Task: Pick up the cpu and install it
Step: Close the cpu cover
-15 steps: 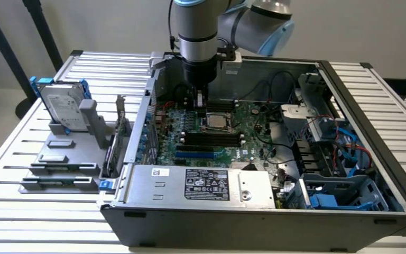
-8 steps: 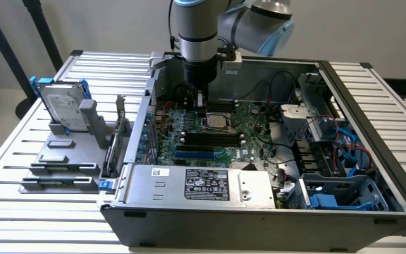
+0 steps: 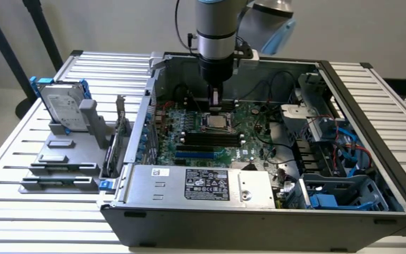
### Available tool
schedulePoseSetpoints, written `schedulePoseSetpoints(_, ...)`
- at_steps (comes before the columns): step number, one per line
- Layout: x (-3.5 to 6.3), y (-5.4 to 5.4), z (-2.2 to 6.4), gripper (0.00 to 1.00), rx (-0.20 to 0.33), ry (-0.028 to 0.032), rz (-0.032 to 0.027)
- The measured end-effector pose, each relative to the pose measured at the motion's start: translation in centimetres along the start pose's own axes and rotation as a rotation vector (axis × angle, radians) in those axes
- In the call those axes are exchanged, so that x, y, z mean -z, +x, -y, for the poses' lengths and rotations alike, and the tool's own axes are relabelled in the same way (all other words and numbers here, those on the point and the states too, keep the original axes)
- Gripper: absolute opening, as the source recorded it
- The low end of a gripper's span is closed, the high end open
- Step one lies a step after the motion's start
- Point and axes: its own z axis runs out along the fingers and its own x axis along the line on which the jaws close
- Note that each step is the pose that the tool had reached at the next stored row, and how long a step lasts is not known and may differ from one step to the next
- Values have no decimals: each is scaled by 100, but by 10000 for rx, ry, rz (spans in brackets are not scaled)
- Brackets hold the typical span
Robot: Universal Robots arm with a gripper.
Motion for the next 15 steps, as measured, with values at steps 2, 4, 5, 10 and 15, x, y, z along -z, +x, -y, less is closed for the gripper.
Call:
schedulePoseSetpoints(2, 42, 3, -93, 11, 0, 15, -7)
schedulePoseSetpoints(4, 94, 7, -183, 11, -2, 29, -12)
schedulePoseSetpoints(5, 128, 8, -227, 11, -2, 34, -16)
schedulePoseSetpoints(10, 256, 9, -440, 11, -6, 43, -65)
schedulePoseSetpoints(15, 324, 5, -650, 11, -12, 46, -144)
